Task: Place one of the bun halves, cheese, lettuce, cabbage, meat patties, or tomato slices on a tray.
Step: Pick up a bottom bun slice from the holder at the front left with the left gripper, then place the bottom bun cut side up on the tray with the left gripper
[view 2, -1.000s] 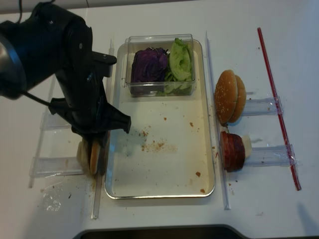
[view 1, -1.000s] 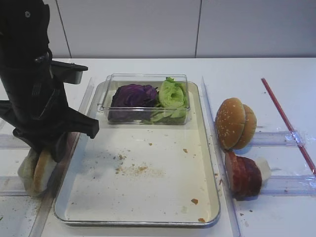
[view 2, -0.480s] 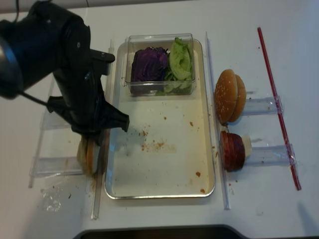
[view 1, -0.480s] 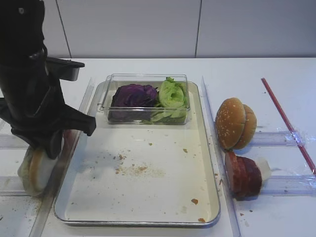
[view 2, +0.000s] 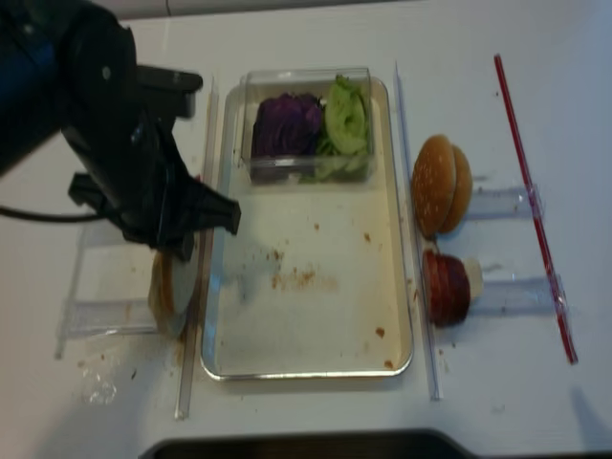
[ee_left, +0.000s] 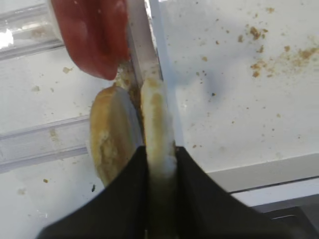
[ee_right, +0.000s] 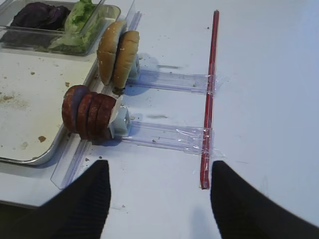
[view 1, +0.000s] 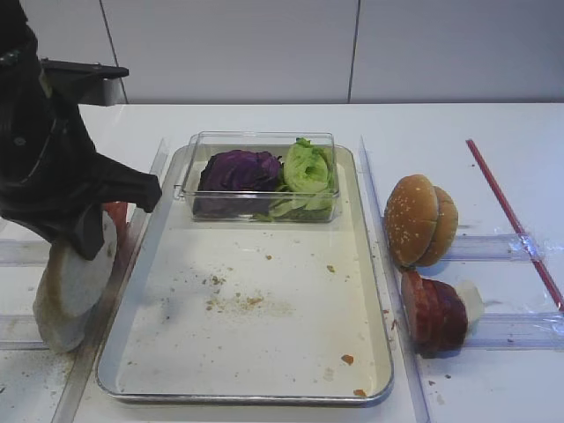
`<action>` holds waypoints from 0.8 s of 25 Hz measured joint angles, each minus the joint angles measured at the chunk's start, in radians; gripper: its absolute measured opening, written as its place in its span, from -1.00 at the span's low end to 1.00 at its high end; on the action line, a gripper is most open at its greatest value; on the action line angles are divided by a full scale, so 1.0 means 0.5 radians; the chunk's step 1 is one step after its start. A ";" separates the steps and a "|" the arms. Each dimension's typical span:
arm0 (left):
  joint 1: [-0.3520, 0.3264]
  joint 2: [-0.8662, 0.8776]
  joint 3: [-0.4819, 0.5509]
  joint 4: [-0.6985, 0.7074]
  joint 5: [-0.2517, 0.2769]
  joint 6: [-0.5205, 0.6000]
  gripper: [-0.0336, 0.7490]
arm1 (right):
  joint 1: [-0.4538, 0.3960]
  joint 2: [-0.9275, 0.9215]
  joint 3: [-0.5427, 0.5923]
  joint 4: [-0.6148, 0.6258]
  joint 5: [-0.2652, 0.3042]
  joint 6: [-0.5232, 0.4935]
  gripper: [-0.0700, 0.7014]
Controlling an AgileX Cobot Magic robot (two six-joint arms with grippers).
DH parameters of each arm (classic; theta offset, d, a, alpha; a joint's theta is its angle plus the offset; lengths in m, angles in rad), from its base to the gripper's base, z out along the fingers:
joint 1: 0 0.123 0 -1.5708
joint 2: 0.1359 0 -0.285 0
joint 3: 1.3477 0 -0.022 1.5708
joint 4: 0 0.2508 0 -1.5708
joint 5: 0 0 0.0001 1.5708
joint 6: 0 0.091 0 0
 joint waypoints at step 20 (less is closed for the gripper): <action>0.000 0.055 0.000 -0.824 0.012 0.503 -0.71 | 0.000 0.000 0.000 0.000 0.000 0.005 0.34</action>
